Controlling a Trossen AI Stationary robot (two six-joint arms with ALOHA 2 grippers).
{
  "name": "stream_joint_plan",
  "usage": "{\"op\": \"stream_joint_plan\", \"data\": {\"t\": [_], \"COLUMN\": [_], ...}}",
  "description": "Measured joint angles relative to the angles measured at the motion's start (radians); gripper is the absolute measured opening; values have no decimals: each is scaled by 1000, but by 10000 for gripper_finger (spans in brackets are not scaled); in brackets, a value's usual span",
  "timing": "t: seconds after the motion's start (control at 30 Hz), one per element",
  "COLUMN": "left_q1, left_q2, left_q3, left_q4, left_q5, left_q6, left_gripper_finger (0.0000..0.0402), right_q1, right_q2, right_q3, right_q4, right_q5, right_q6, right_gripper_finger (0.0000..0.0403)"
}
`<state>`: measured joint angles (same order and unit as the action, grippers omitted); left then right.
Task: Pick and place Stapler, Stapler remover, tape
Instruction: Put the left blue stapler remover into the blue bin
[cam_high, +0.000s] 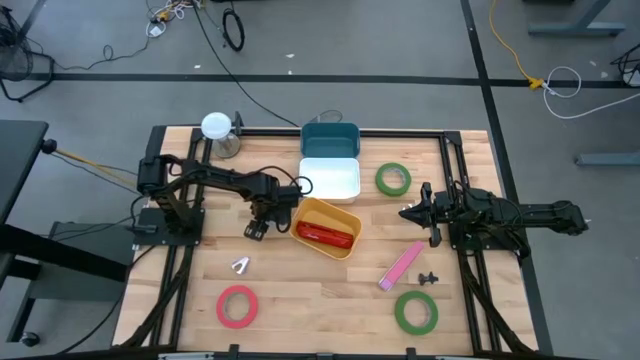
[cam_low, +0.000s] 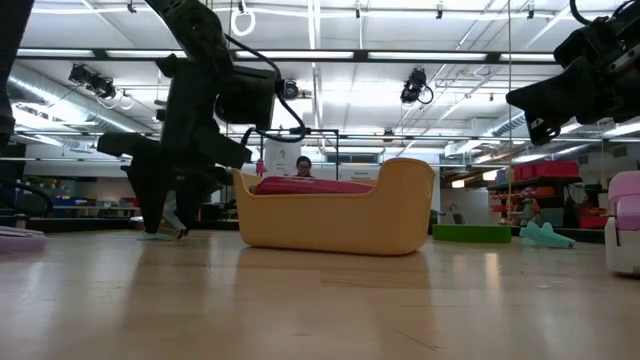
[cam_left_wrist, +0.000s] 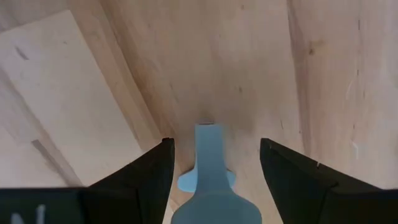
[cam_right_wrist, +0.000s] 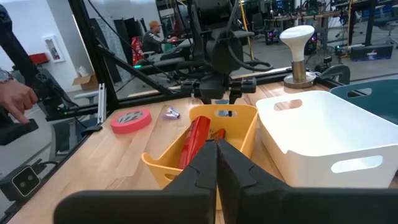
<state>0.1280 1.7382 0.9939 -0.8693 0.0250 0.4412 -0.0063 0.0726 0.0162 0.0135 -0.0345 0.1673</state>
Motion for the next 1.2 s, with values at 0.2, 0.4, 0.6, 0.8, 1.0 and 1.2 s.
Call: {"op": "stream_joint_plan", "data": {"t": [0.2,0.4,0.6,0.8,1.0,1.2], "left_q1": [0,0,0,0,0,0], "left_q2": [-1,-1,-2,-2,-2,-2], "left_q3": [0,0,0,0,0,0], "left_q4": [2,2,2,3,3,3], "left_q5": [-2,-2,-2,-5,-5,-5], "left_q6": [-3,-13,-15,-15,-15,-13], "left_gripper_finger": [227,175,151,176,150,147], "right_q1": [0,0,0,0,0,0], "right_q2": [0,0,0,0,0,0], "right_q3": [0,0,0,0,0,0], "right_q4": [0,0,0,0,0,0], "right_q5": [0,0,0,0,0,0], "right_q6": [0,0,0,0,0,0], "right_gripper_finger": [7,7,7,7,7,7]}}
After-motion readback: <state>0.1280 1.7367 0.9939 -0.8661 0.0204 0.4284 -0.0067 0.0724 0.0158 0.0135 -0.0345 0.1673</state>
